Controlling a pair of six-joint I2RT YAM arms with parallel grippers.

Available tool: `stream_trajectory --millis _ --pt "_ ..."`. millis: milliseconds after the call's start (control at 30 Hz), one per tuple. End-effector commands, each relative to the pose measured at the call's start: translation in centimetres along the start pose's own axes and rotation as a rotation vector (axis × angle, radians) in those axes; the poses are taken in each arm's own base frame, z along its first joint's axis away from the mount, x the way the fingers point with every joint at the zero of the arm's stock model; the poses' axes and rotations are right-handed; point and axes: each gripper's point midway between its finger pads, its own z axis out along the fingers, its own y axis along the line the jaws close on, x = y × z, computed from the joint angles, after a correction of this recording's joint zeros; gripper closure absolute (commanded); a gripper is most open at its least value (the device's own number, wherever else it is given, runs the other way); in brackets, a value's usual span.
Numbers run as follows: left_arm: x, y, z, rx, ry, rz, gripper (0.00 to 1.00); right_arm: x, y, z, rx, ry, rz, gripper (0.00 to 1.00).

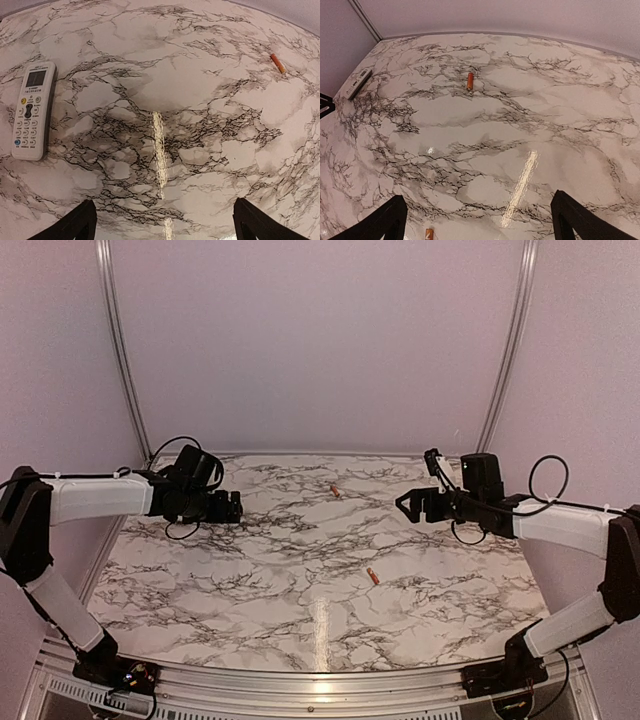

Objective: Load the batteries into the remote control
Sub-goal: Pick up the remote control from the center of the board.

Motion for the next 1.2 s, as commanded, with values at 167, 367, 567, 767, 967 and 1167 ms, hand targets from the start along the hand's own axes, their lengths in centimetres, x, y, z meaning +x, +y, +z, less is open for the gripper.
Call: stream_trajectory --millis 167,367,567,767,967,1167 --pt "-4.2 9.1 0.1 -0.21 0.03 -0.085 0.01 -1.0 0.4 0.3 0.006 0.022 -0.026 0.01" --pt "-4.6 12.6 1.3 -0.273 0.071 -0.084 0.01 -0.9 1.2 0.6 -0.039 0.034 -0.031 0.01" --pt "-4.2 12.6 3.5 -0.265 0.113 -0.045 0.02 -0.7 1.8 0.6 -0.074 0.039 -0.037 0.01" --pt "-4.0 14.2 5.0 -0.35 0.134 -0.008 0.03 -0.6 2.7 0.7 -0.133 0.044 -0.034 0.01" --pt "-3.4 15.5 6.7 -0.341 0.167 -0.018 0.04 -0.2 3.1 0.9 -0.163 0.055 -0.019 0.01" --pt "-2.6 16.5 8.4 -0.301 0.195 -0.052 0.06 -0.8 3.5 0.9 -0.184 0.027 -0.024 0.01"
